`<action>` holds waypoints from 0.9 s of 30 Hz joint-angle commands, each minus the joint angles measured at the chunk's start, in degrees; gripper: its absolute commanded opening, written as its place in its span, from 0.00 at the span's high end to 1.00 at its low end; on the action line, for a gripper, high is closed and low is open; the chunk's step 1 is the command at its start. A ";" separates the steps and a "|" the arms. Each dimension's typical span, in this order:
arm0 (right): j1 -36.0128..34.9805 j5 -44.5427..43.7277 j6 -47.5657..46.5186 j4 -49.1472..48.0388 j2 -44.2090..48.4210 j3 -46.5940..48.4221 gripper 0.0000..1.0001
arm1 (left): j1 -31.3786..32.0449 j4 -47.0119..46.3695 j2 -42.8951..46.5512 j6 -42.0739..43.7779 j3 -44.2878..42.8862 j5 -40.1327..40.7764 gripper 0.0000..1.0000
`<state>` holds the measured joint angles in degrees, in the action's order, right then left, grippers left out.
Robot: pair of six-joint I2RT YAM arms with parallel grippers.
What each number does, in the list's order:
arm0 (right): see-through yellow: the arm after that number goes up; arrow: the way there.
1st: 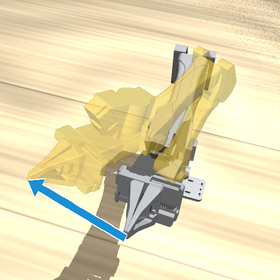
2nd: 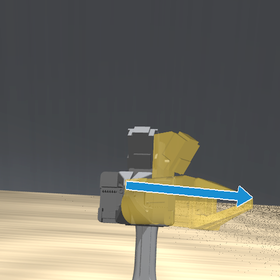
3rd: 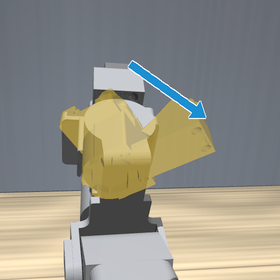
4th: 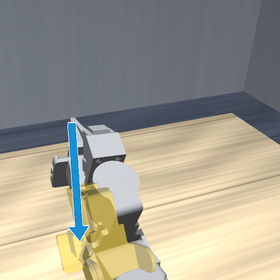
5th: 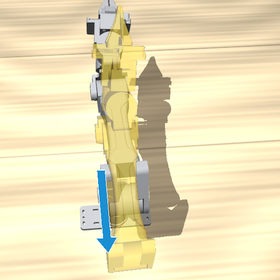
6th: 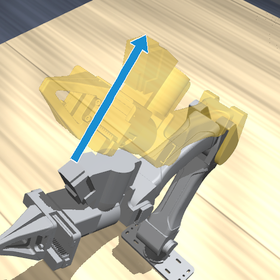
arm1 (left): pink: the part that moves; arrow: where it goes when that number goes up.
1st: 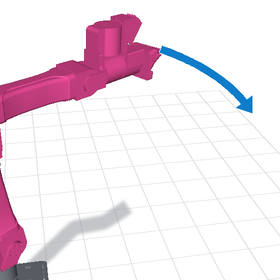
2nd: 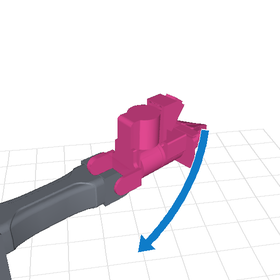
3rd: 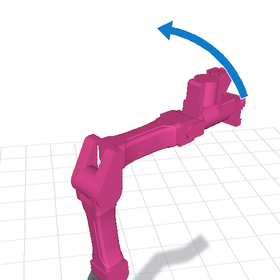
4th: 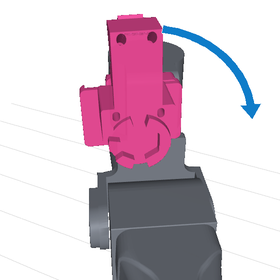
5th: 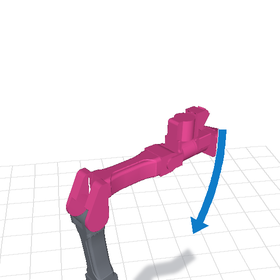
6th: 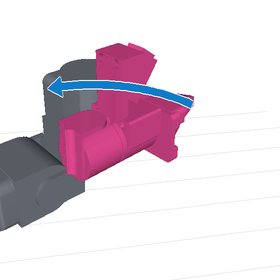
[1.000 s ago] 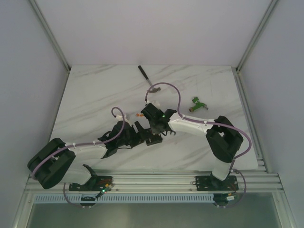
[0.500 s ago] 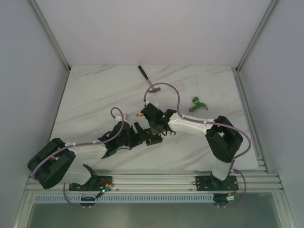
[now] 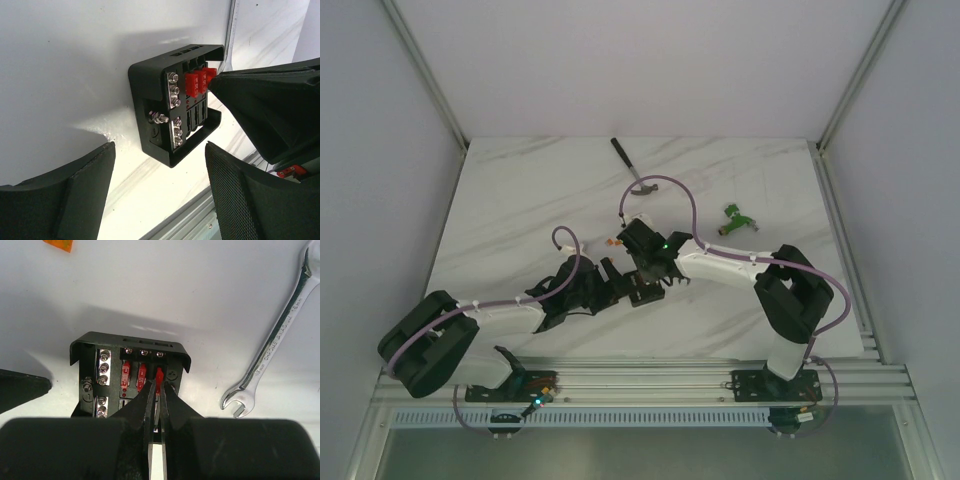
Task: Snap on the fuse box
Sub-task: Install the fuse at the fuse box base.
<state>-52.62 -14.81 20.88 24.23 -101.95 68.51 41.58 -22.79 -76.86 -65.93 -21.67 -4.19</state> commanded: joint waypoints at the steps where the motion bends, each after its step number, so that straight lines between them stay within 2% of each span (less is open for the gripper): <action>1: 0.29 -2.85 -4.37 7.11 -2.37 -2.33 1.00 | -0.35 1.44 0.19 0.62 -0.92 0.77 0.19; 8: 0.28 0.01 -5.62 6.11 -4.44 -2.92 1.00 | -0.42 1.74 -0.19 0.71 -1.18 1.06 0.21; 14: 0.24 1.95 -7.48 5.66 -4.41 -5.07 1.00 | -2.26 2.40 -2.29 2.69 -3.48 1.76 0.28; 19: 0.21 3.45 -8.73 5.05 -3.36 -4.80 1.00 | -2.91 2.39 -7.14 4.21 -6.92 -0.06 0.37; 27: 0.29 4.07 -9.58 4.51 -3.43 -4.25 1.00 | -2.91 4.24 -11.95 3.84 -8.82 -0.65 0.61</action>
<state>-52.60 -13.08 12.97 22.79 -101.69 67.66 38.85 -21.34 -86.96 -62.96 -29.58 -5.19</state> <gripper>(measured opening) 0.118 0.436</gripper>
